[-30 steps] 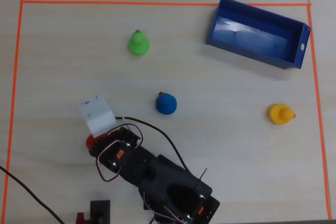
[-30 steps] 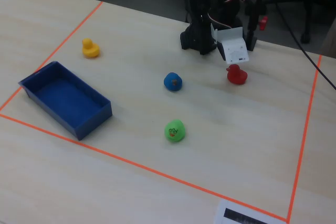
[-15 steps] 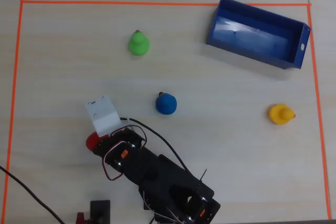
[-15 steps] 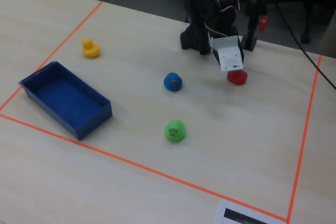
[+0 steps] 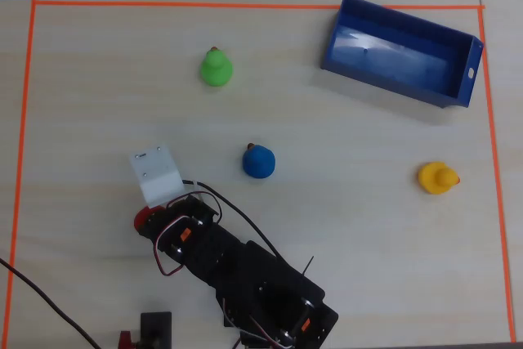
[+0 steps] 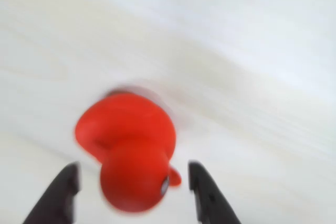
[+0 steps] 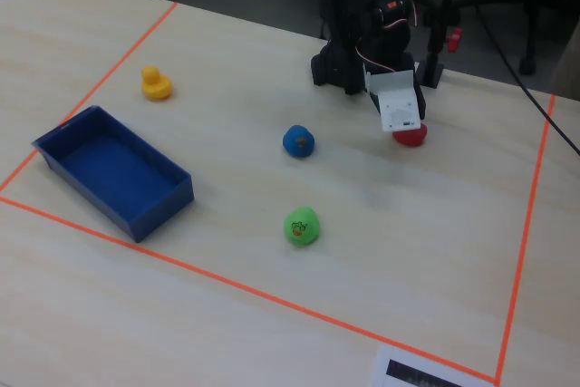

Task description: Grasp red duck and put it into box.

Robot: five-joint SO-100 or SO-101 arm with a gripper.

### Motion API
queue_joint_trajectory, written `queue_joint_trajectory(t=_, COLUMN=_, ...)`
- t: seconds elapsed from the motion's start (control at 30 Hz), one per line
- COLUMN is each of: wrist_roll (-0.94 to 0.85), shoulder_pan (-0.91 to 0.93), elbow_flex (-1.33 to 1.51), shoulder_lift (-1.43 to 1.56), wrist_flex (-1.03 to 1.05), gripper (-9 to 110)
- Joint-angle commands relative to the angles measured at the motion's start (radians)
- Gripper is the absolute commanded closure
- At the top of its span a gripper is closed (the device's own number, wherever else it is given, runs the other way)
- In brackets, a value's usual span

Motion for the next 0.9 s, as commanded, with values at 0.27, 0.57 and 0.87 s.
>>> queue_joint_trajectory(t=0.27, wrist_roll=-0.023, shoulder_pan=-0.009, elbow_flex=-0.017, shoulder_lift=-0.025, wrist_flex=-0.009, gripper=101)
queue_joint_trajectory(t=0.57, wrist_roll=-0.063, shoulder_pan=0.040, elbow_flex=-0.025, shoulder_lift=0.120, wrist_flex=0.069, gripper=101)
queue_joint_trajectory(t=0.87, wrist_roll=-0.308, shoulder_pan=0.509, elbow_flex=-0.348, shoulder_lift=0.258, wrist_flex=0.167, gripper=101)
